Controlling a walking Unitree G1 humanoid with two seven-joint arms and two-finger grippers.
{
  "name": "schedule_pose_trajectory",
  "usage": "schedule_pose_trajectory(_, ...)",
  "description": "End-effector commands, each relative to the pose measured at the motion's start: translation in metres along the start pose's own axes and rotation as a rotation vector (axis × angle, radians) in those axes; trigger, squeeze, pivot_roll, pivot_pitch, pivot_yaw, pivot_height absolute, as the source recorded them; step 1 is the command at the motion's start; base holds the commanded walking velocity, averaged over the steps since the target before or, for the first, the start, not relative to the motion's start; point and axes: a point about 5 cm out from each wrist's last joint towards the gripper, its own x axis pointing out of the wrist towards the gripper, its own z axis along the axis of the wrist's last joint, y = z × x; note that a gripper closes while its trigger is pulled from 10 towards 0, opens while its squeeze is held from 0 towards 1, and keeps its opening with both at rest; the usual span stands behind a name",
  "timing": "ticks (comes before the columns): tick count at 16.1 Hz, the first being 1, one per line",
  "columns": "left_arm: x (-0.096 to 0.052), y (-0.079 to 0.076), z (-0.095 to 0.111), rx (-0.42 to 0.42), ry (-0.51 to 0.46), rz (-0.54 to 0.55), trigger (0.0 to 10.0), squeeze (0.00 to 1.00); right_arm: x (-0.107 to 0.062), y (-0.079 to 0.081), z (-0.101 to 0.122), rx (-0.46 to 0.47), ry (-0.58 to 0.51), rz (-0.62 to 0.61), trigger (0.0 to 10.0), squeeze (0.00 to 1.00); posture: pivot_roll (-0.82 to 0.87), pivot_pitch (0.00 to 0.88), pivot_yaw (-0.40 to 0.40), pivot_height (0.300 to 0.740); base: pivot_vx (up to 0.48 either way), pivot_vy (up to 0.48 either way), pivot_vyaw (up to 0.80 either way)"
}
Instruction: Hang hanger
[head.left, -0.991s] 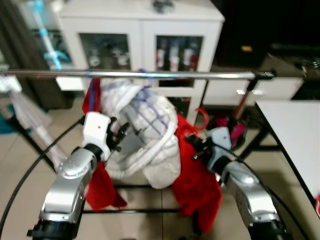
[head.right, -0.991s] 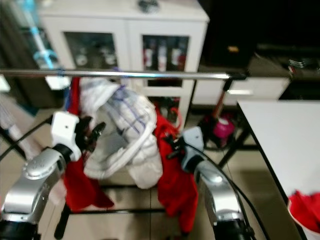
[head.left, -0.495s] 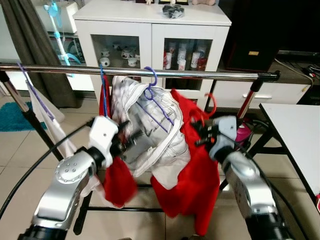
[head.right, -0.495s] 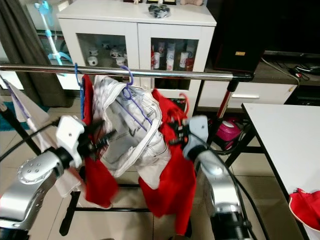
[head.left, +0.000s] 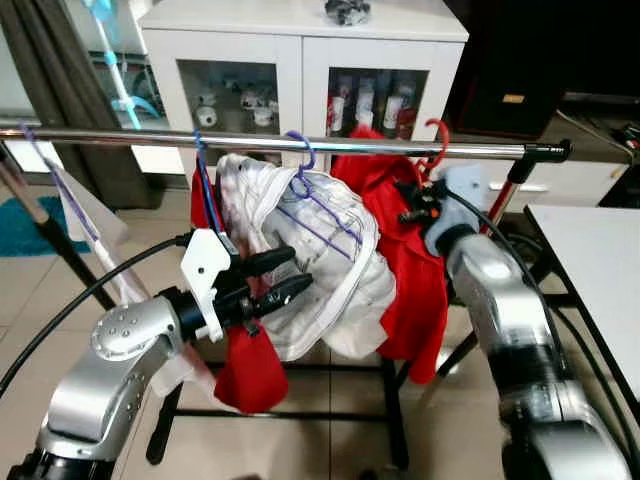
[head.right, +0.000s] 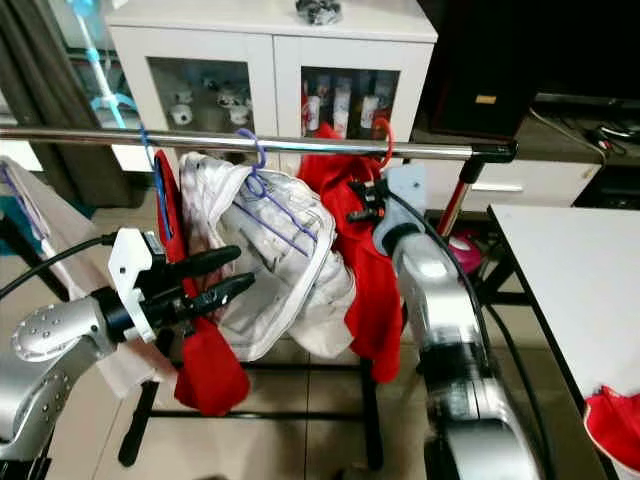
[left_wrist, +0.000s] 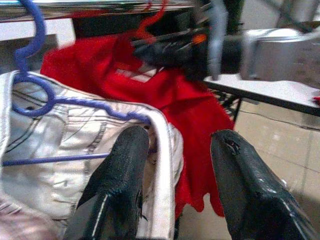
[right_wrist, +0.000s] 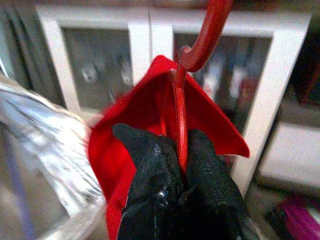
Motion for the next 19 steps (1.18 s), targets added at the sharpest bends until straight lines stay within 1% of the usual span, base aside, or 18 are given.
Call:
schedule_pose_trajectory(1,-0.001,0.000,0.006,0.010,-0.001,-0.021,10.0,0.00,0.007,-0.006,0.003,-0.021,0.038,-0.022,10.0,0.00,-0.02,0.000,-0.001,0.740,0.000,0.000,0.00)
schedule_pose_trajectory(3,-0.002,-0.001,0.006,0.005,0.001,-0.027,10.0,0.00,0.013,-0.009,0.002,-0.012,0.067,-0.036,10.0,0.00,-0.02,0.000,-0.005,0.740,0.000,0.000,0.00)
schedule_pose_trajectory(5,-0.004,-0.002,0.007,-0.005,0.006,-0.035,10.0,0.00,0.020,-0.013,-0.001,-0.004,0.120,-0.053,10.0,0.00,-0.01,0.000,-0.008,0.740,0.000,0.000,0.00)
schedule_pose_trajectory(6,-0.004,-0.002,0.006,-0.006,0.007,-0.037,10.0,0.00,0.020,-0.013,-0.002,0.002,0.127,-0.054,10.0,0.00,-0.01,0.000,-0.008,0.740,0.000,0.000,0.00)
schedule_pose_trajectory(7,-0.005,-0.002,0.006,-0.009,0.012,-0.033,10.0,0.00,0.021,-0.014,-0.006,0.015,0.159,-0.054,10.0,0.00,-0.01,0.000,-0.008,0.740,0.000,0.000,0.00)
schedule_pose_trajectory(8,-0.006,-0.002,0.005,-0.010,0.019,-0.028,10.0,0.00,0.021,-0.015,-0.012,0.005,0.189,-0.049,10.0,0.00,-0.01,0.000,-0.008,0.740,0.000,0.000,0.00)
schedule_pose_trajectory(9,-0.007,-0.002,0.005,-0.010,0.022,-0.026,10.0,0.00,0.020,-0.015,-0.014,0.015,0.194,-0.038,10.0,0.00,0.00,0.000,-0.010,0.740,0.000,0.000,0.00)
schedule_pose_trajectory(10,-0.008,-0.002,0.005,-0.011,0.025,-0.024,10.0,0.00,0.019,-0.016,-0.016,0.026,0.192,-0.025,10.0,0.15,0.00,0.000,-0.010,0.740,0.000,0.000,0.00)
schedule_pose_trajectory(11,-0.009,-0.002,0.005,-0.012,0.030,-0.020,10.0,0.00,0.016,-0.017,-0.019,0.021,0.199,-0.014,10.0,0.26,0.00,0.000,-0.009,0.740,0.000,0.000,0.00)
schedule_pose_trajectory(12,-0.010,-0.002,0.002,-0.011,0.042,-0.009,10.0,0.00,0.011,-0.019,-0.024,0.002,0.202,-0.001,10.0,1.00,-0.01,0.000,-0.006,0.740,0.000,0.000,0.00)
schedule_pose_trajectory(14,-0.010,-0.001,0.000,-0.016,0.052,0.006,10.0,0.00,0.006,-0.023,-0.023,0.004,0.154,0.011,10.0,1.00,-0.01,0.000,-0.002,0.740,0.000,0.000,0.00)
schedule_pose_trajectory(15,-0.010,0.000,-0.002,-0.019,0.057,0.024,10.0,0.00,0.002,-0.024,-0.015,0.020,0.070,0.024,10.0,1.00,-0.02,0.000,0.000,0.740,0.000,0.000,0.00)
schedule_pose_trajectory(16,-0.009,0.003,-0.003,-0.017,0.045,0.066,10.0,0.00,-0.006,-0.023,-0.002,0.054,-0.040,0.048,10.0,1.00,-0.02,0.000,0.004,0.740,0.000,0.000,0.00)
schedule_pose_trajectory(17,-0.008,0.004,-0.003,-0.015,0.040,0.076,10.0,0.00,-0.008,-0.022,0.000,0.060,-0.062,0.055,10.0,1.00,-0.02,0.000,0.004,0.740,0.000,0.000,0.00)
schedule_pose_trajectory(18,-0.008,0.009,-0.002,-0.026,0.022,0.142,10.0,0.00,-0.019,-0.020,0.010,0.058,-0.132,0.082,10.0,1.00,-0.03,0.000,0.005,0.740,0.000,0.000,0.00)
schedule_pose_trajectory(19,-0.011,0.018,-0.003,-0.001,0.041,0.264,10.0,0.00,-0.037,-0.016,0.022,0.065,-0.232,0.098,10.0,1.00,-0.03,0.000,0.003,0.740,0.000,0.000,0.00)
